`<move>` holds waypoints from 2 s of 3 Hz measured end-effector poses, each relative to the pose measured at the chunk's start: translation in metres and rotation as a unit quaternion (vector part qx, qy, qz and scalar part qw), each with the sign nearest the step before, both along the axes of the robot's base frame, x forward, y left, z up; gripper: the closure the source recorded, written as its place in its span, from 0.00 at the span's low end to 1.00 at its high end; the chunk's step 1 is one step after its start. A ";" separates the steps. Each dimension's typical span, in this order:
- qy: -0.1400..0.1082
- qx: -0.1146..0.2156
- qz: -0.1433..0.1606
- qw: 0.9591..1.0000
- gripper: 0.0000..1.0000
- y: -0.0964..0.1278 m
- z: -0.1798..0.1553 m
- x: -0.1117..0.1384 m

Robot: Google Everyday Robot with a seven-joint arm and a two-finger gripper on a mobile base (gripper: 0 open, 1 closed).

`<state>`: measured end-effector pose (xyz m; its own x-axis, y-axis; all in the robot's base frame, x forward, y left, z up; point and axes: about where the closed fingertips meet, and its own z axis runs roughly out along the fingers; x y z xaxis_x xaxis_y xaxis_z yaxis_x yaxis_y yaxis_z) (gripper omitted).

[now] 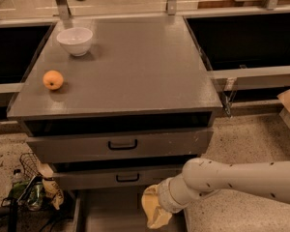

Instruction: Place sponge into bottom drawer

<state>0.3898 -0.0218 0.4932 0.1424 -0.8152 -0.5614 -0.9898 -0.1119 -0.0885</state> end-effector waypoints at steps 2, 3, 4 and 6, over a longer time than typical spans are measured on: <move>0.007 0.008 -0.012 1.000 1.00 0.001 -0.023 -0.004; 0.016 0.004 -0.025 1.000 1.00 0.003 -0.055 -0.004; 0.028 -0.023 -0.050 0.998 1.00 0.014 -0.103 0.002; 0.046 -0.019 -0.066 0.997 1.00 0.015 -0.128 0.002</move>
Offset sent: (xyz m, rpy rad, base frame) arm -0.0077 0.0020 -0.0574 0.0376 0.0296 -0.0672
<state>0.3920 -0.0066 0.3655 -0.0187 -0.8448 -0.5348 -0.9998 0.0185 0.0059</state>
